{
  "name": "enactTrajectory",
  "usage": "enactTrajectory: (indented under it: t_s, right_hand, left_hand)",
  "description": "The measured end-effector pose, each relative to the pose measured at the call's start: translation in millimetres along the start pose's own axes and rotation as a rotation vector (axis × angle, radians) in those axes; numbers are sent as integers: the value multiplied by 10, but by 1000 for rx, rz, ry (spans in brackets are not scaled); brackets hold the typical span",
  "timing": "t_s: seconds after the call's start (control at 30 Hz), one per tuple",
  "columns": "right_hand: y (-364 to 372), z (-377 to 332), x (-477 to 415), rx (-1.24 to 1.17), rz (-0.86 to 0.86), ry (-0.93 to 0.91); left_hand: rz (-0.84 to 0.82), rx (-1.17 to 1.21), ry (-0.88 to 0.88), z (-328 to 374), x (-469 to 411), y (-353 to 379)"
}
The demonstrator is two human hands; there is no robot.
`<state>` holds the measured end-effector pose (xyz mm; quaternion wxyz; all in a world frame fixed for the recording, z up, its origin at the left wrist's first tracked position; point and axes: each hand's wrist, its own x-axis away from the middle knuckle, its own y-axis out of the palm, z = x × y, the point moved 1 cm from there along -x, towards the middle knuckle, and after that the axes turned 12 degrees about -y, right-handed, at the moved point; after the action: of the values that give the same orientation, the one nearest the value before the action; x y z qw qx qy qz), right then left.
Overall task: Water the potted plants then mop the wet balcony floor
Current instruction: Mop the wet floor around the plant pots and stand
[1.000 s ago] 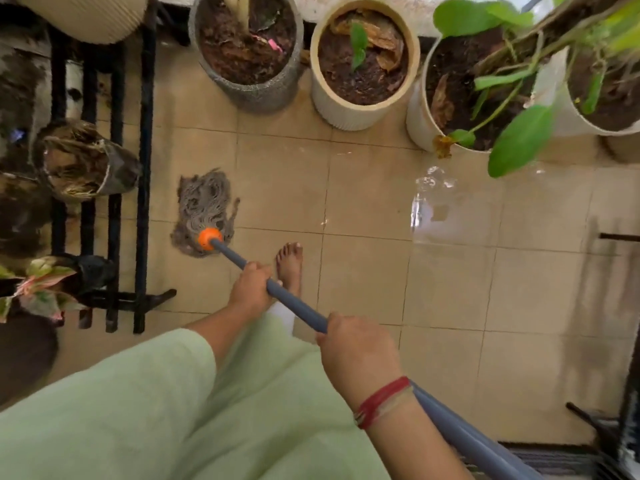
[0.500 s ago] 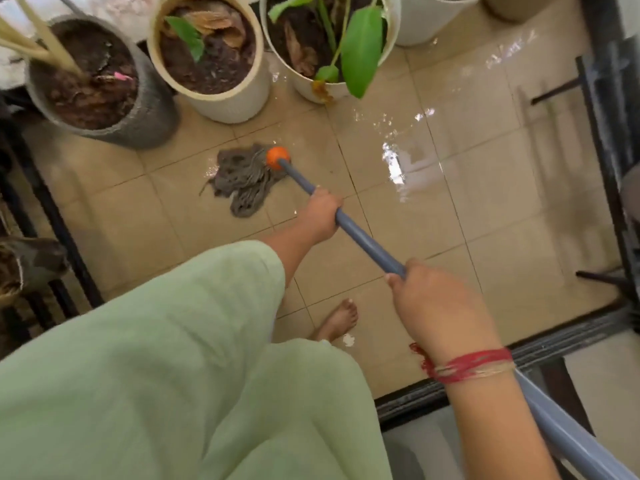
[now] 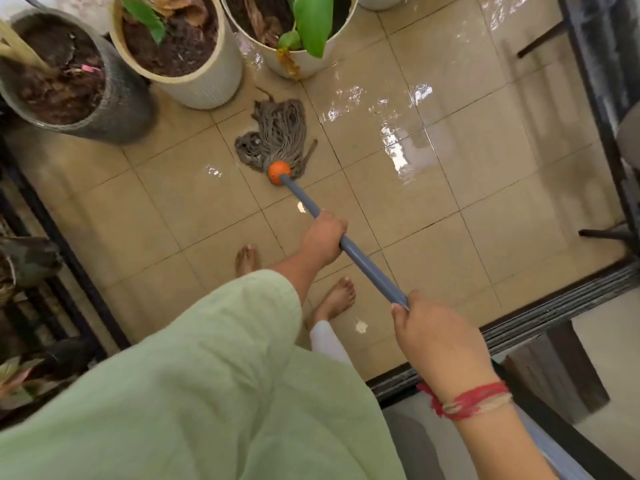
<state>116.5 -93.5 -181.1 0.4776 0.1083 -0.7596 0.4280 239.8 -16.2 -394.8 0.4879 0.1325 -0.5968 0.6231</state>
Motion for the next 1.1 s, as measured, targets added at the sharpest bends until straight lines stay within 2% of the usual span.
enactTrajectory:
  t_s: [0.17, 0.3, 0.57, 0.7, 0.77, 0.9, 1.0, 1.1]
  right_hand:
    - [443, -401, 51, -31, -76, -5]
    - [779, -983, -50, -81, -119, -5]
    - [944, -2321, -509, -23, -168, -136]
    - [914, -2773, -789, 11, -177, -232]
    - [868, -2796, -851, 58, -146, -280]
    - [796, -2328, -822, 50, -109, -258]
    - [856, -1777, -716, 2, -115, -158]
    - [1026, -1276, -421, -75, -83, -59]
  left_hand:
    - [-62, 8, -99, -656, 269, 347]
    - [-94, 3, -122, -1450, 400, 398]
    - [-19, 96, -232, -2983, 564, 23]
    - [67, 116, -402, -3475, 606, -43]
    - [101, 120, -521, -3508, 613, -10]
    - [120, 100, -548, -3095, 525, 102]
    - [118, 140, -505, -2596, 440, 221]
    - [107, 142, -376, -2055, 368, 384]
